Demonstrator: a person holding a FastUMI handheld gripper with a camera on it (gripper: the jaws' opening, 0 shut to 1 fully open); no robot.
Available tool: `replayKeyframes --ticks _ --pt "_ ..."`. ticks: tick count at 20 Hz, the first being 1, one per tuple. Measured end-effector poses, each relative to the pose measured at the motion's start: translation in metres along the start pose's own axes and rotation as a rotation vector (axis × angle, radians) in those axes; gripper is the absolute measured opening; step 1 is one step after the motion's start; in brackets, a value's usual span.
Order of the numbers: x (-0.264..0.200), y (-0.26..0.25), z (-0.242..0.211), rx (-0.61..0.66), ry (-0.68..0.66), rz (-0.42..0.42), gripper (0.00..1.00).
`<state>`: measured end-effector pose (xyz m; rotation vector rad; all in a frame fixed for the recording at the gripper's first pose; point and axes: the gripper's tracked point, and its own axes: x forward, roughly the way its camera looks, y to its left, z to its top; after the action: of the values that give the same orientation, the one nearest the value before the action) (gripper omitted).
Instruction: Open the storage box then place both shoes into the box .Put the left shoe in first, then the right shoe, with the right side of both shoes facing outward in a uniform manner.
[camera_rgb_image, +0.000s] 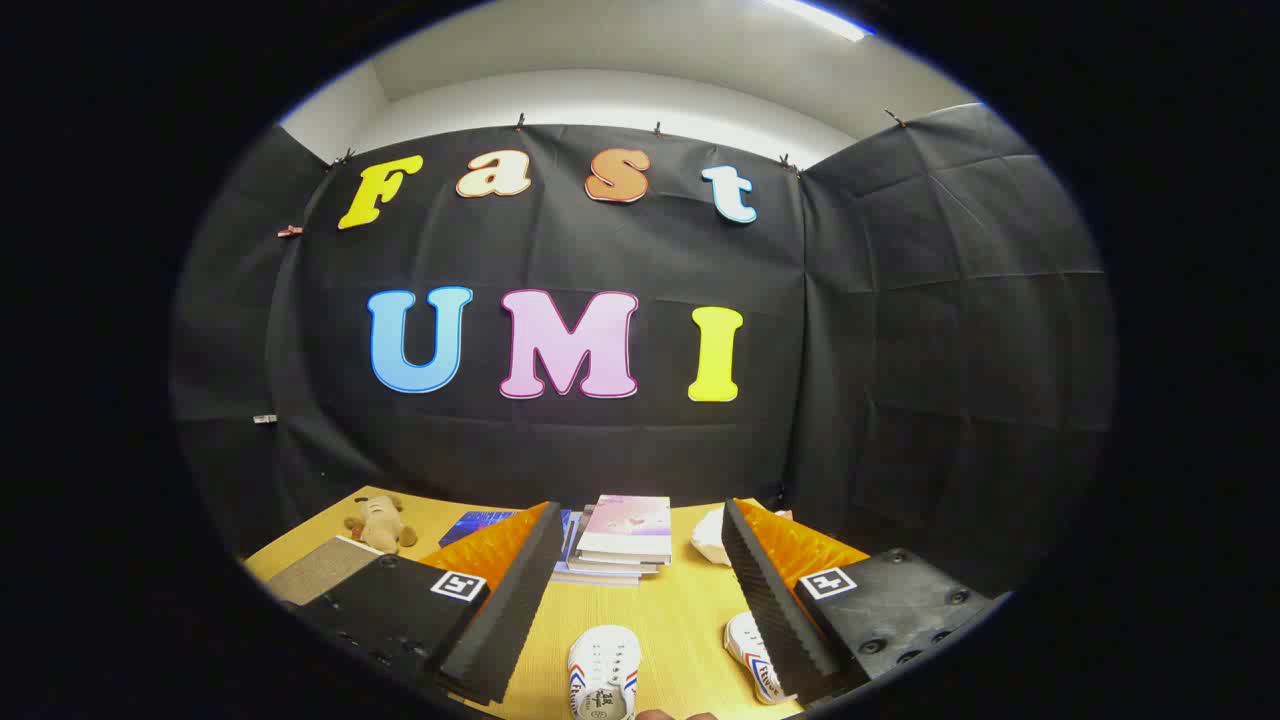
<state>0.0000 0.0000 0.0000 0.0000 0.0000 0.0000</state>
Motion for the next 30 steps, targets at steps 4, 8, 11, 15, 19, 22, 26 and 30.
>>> replayKeyframes --ticks 4,8,11,15,19,22,26,30 --pt "-0.001 0.007 -0.005 0.005 0.018 0.005 0.98" --pt "-0.002 0.011 -0.009 0.008 0.035 0.000 0.98" --pt "-0.001 0.014 -0.013 0.017 0.053 -0.003 0.98" --pt "0.001 0.017 -0.015 0.021 0.064 -0.008 0.98" --pt "0.006 0.028 -0.025 0.040 0.111 0.030 0.98" --pt "0.009 0.037 -0.036 0.065 0.157 0.090 0.98" --pt "0.015 0.040 -0.057 0.106 0.230 0.142 0.98" --pt "0.023 0.050 -0.090 0.218 0.381 0.223 0.98"
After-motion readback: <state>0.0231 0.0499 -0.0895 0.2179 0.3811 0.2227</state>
